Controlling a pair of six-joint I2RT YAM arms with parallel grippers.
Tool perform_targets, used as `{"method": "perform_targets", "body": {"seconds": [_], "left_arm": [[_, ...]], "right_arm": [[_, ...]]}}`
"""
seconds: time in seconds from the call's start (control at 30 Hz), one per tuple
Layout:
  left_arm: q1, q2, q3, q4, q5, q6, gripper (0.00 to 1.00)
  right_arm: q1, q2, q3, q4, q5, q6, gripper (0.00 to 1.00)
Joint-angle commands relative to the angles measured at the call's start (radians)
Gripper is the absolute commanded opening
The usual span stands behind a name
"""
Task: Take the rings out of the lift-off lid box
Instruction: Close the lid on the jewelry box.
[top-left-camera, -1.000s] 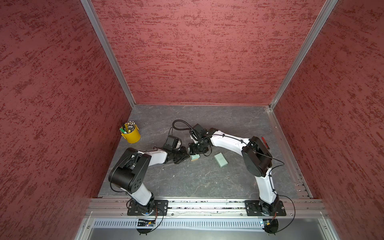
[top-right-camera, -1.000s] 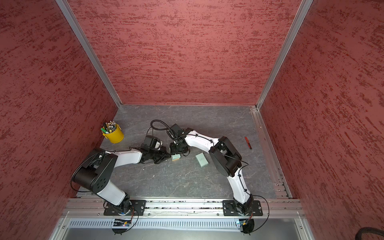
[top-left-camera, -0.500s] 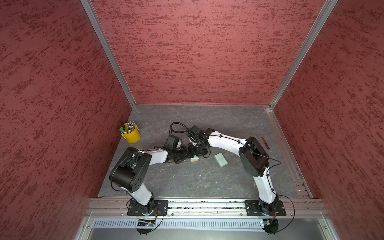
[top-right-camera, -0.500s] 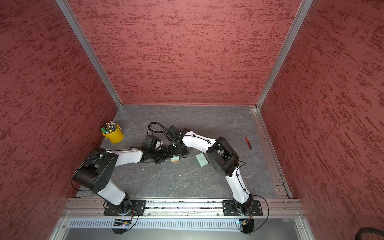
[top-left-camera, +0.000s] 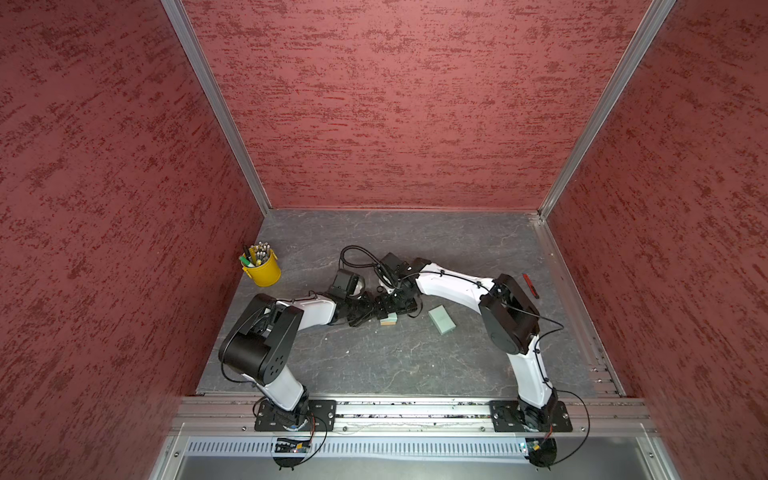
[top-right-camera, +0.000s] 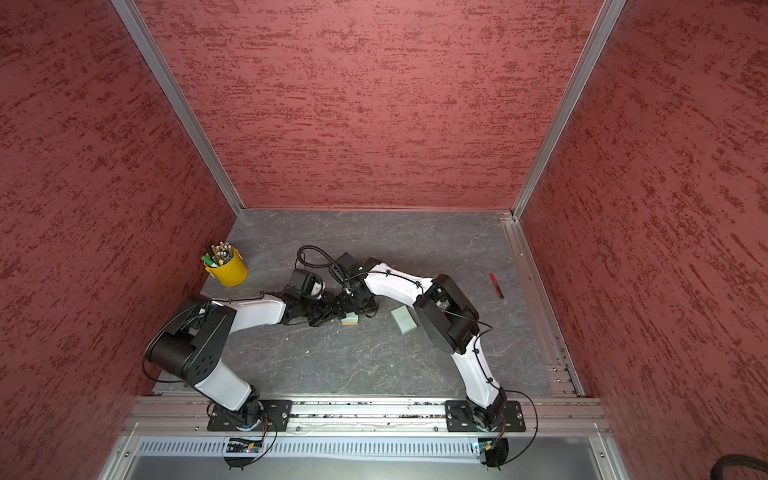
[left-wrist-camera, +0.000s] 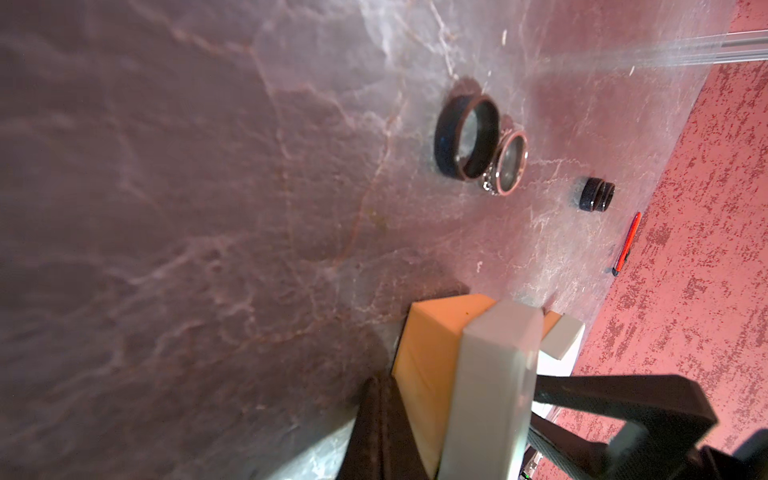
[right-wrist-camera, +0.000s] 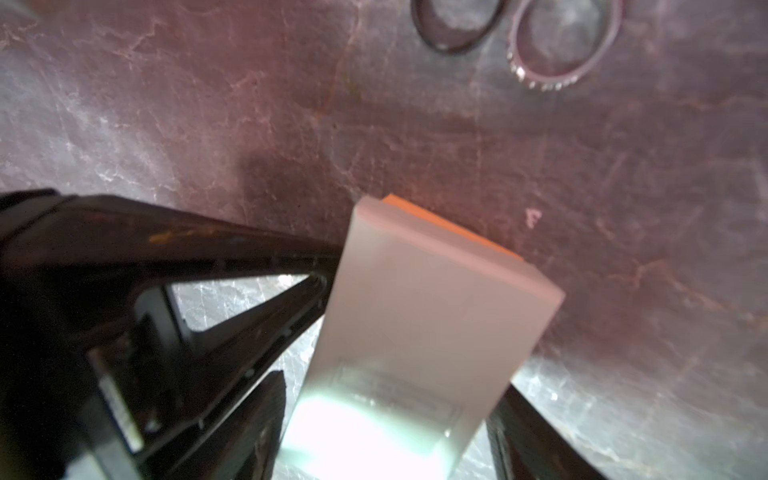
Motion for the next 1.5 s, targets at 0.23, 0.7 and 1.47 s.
{"method": "perform_targets", "body": {"seconds": [0.23,0.7,1.47], "left_arm": [[-0.011,-0.033,0.019,-0.084,-0.026,0.042,0.00],[-0.020,-0.026,0.036,-0.084,-0.031,0.041,0.00],[-0.037,0.012,0.028,-0.017,-0.025,0.011,0.00]], "right_arm": [[-0.035,-0.178,-0.149,0.141,-0.121,0.008,0.77],[-0.093,-0.143,-0.234,0.249,-0.177,0.021,0.45],[-0.086,-0.164,-0.342,0.296,-0.251,0.056,0.37]]}}
